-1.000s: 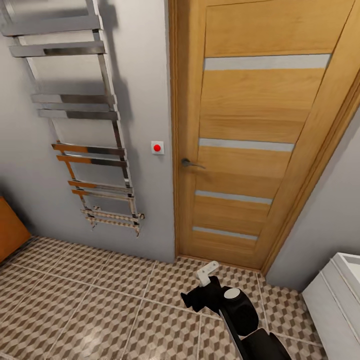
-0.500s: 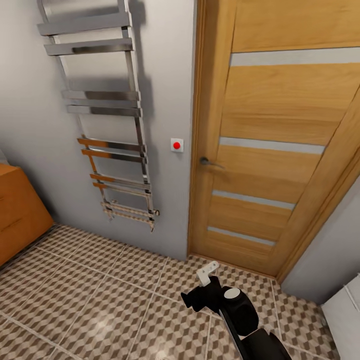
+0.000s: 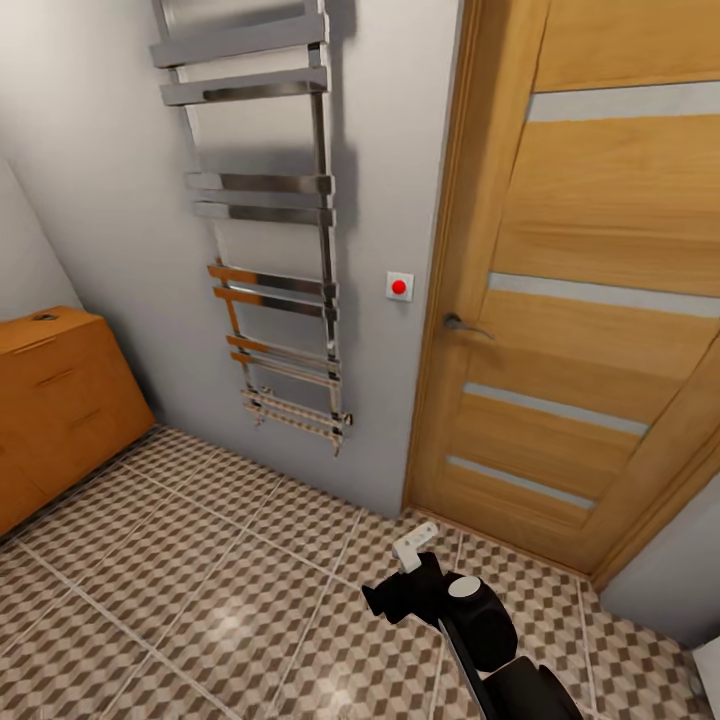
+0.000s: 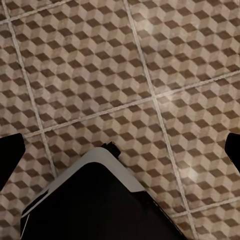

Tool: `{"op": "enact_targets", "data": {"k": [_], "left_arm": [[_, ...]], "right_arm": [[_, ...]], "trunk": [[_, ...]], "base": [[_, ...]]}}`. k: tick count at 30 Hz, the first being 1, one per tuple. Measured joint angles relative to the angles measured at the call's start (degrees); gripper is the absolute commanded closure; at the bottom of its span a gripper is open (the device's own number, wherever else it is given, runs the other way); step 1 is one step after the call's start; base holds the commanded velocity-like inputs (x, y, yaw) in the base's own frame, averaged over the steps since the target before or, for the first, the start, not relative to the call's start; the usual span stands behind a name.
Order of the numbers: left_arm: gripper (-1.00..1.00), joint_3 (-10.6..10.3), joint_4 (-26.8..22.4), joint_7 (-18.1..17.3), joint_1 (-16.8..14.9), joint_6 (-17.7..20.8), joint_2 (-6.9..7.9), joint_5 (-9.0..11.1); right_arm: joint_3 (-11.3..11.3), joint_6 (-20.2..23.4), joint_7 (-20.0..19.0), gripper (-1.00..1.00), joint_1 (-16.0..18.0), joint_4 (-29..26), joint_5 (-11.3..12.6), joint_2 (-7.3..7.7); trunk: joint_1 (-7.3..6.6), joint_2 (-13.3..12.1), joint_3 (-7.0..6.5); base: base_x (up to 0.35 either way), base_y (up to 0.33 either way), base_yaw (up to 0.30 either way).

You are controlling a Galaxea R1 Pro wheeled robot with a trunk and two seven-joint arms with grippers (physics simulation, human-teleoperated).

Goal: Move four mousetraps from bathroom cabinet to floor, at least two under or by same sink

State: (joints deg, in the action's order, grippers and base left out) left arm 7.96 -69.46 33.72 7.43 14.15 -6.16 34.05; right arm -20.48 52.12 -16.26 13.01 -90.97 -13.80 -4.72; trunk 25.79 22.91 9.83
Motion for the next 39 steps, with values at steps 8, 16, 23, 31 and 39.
{"op": "enact_targets", "data": {"k": [8, 16, 23, 31, 39], "left_arm": [[-1.0, -0.11, -0.06, 0.17, 0.03, -0.09, 0.01, -0.11], [-1.0, -0.25, -0.33, 0.0, 0.06, 0.01, 0.01, -0.08], [-1.0, -0.4, -0.85, 0.17, 0.1, 0.0, -0.02, -0.11], [-1.0, -0.47, -1.29, 0.37, 0.06, -0.01, -0.07, -0.07], [-1.0, -0.48, -1.6, 0.41, 0.04, 0.01, -0.1, -0.11]], "right_arm": [[0.0, -0.01, 0.0, -1.0, 0.0, 0.0, -0.11, -0.02], [0.0, 0.0, 0.0, -1.0, 0.04, 0.0, -0.12, -0.01], [0.0, -0.05, 0.0, -1.0, 0.08, 0.06, -0.15, -0.02], [0.0, -0.04, 0.0, -1.0, 0.12, 0.13, -0.03, -0.03], [0.0, -0.07, 0.0, -1.0, 0.16, 0.34, 0.01, -0.02]], "trunk": [[0.0, 0.0, 0.44], [0.0, 0.0, 0.9], [0.0, 0.0, 1.3], [0.0, 0.0, 1.75], [0.0, 0.0, 2.21]], "base": [[0.02, 0.061, 0.238], [0.104, 0.241, 0.236], [0.165, 0.289, 0.236], [0.075, 0.158, 0.236], [0.018, 0.039, 0.236]]}}
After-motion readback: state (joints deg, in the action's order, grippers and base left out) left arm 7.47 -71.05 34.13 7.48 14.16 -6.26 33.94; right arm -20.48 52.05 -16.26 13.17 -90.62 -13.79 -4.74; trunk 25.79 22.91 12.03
